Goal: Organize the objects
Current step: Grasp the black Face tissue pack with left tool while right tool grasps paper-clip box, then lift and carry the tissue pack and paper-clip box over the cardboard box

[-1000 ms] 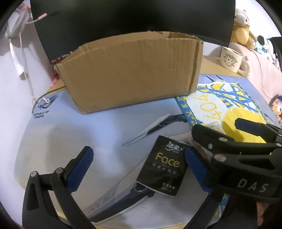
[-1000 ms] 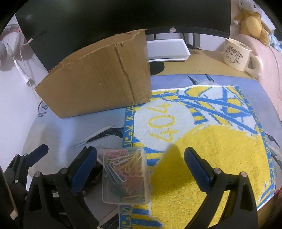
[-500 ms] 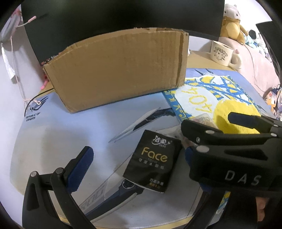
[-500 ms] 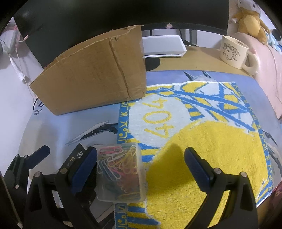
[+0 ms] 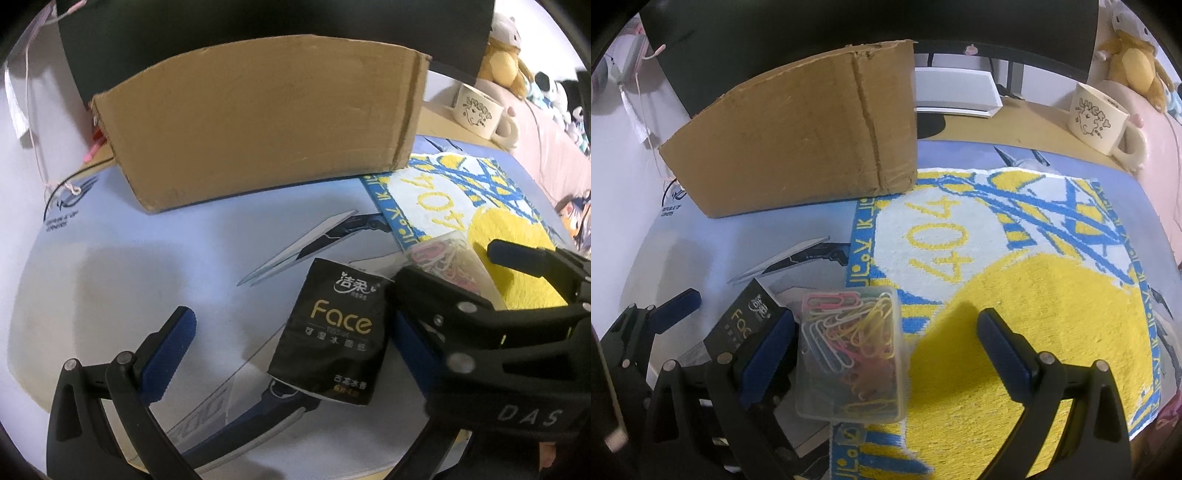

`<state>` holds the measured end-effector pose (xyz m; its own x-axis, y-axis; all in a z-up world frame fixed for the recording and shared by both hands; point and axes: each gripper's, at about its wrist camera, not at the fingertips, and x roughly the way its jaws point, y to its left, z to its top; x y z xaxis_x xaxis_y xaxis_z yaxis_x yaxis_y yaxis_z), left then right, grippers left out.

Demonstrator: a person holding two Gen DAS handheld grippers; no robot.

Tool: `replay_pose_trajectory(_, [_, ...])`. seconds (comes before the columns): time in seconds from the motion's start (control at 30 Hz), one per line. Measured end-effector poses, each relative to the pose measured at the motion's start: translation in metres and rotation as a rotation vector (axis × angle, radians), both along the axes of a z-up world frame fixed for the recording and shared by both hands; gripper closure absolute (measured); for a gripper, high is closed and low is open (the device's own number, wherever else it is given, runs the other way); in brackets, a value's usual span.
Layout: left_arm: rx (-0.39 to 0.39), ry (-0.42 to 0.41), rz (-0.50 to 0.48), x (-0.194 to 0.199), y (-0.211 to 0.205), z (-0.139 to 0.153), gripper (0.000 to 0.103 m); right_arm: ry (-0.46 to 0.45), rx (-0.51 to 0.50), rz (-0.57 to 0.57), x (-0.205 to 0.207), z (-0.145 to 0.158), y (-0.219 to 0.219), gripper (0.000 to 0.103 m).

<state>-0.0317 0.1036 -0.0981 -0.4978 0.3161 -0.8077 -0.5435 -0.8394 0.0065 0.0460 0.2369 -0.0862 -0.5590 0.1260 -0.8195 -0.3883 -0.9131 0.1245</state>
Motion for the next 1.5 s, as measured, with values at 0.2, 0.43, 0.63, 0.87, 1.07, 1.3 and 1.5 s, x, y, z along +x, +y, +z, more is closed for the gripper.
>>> replay_pose_trajectory(0.2, [0.007,0.008,0.038,-0.004,-0.01,-0.002,0.0,0.001,0.012,0.0,0.0,0.0,-0.002,0.0])
replay_pose_trajectory(0.43, [0.005,0.025,0.043,-0.002,-0.016,-0.002,0.0,0.0,0.025,-0.007,0.0,0.0,-0.005,0.0])
replay_pose_trajectory(0.63, [0.015,0.008,0.114,-0.016,-0.033,0.0,0.005,0.042,0.003,-0.01,0.003,0.004,-0.005,0.017])
replay_pose_trajectory(0.87, [0.101,0.018,0.222,-0.023,-0.058,0.009,0.053,0.037,0.019,-0.006,0.002,0.005,-0.011,0.022])
replay_pose_trajectory(1.07, [0.106,0.03,0.255,-0.025,-0.063,0.01,0.053,0.037,0.086,0.034,0.0,0.006,-0.027,0.045])
replay_pose_trajectory(1.3, [0.077,0.051,0.283,-0.028,-0.067,0.009,0.053,0.1,0.067,0.032,0.0,0.011,-0.02,0.045])
replay_pose_trajectory(1.5, [0.052,0.061,0.302,-0.027,-0.067,0.01,0.053,0.118,0.076,0.029,0.002,0.013,-0.016,0.045])
